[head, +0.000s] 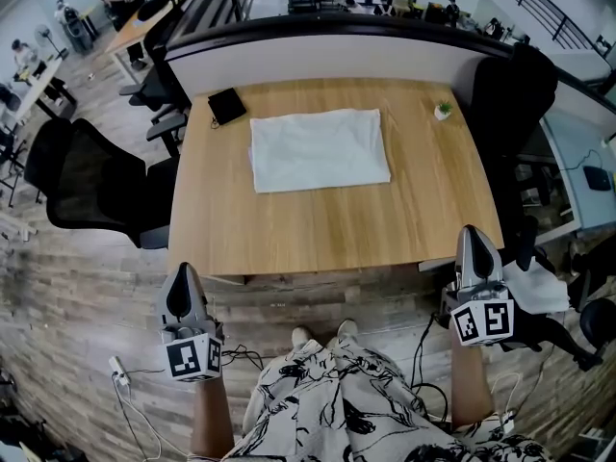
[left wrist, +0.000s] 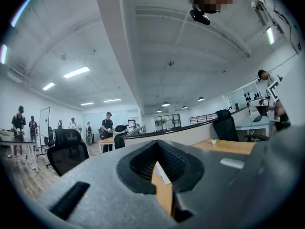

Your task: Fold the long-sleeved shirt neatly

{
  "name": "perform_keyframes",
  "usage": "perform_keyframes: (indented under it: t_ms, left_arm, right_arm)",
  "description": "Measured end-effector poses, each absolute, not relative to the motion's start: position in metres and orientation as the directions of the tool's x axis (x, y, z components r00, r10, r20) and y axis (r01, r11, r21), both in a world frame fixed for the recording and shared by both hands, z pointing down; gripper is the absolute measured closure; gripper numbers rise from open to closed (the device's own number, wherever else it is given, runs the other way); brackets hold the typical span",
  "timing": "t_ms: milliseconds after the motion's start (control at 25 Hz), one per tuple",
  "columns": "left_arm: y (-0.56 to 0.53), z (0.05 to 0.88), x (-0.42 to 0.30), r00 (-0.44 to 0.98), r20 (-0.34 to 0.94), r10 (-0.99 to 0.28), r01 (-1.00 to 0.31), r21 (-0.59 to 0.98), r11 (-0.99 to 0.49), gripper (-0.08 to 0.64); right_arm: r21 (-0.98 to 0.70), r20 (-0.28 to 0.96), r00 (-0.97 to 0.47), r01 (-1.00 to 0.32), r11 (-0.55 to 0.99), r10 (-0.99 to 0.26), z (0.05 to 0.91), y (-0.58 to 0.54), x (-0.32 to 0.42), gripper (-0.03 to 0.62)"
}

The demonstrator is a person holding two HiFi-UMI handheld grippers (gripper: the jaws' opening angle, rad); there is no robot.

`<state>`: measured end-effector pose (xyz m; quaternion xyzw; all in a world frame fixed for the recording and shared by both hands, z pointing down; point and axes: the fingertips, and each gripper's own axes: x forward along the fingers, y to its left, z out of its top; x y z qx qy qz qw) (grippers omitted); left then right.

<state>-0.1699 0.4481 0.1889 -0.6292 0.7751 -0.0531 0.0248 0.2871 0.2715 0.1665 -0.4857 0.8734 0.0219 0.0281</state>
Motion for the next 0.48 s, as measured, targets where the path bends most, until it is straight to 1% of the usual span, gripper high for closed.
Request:
perform_keyframes:
  t_ms: [480]
  left_arm:
    - [0.4465,0.1833,-0.1606,-0.196,0.022,-0.980,-0.974,-0.121,0.192,0.557]
  right_arm:
    - [0.014,-0.072,-0.537,-0.843,0.538,-0.840,0.1646,0.2754,0.2889,0.581]
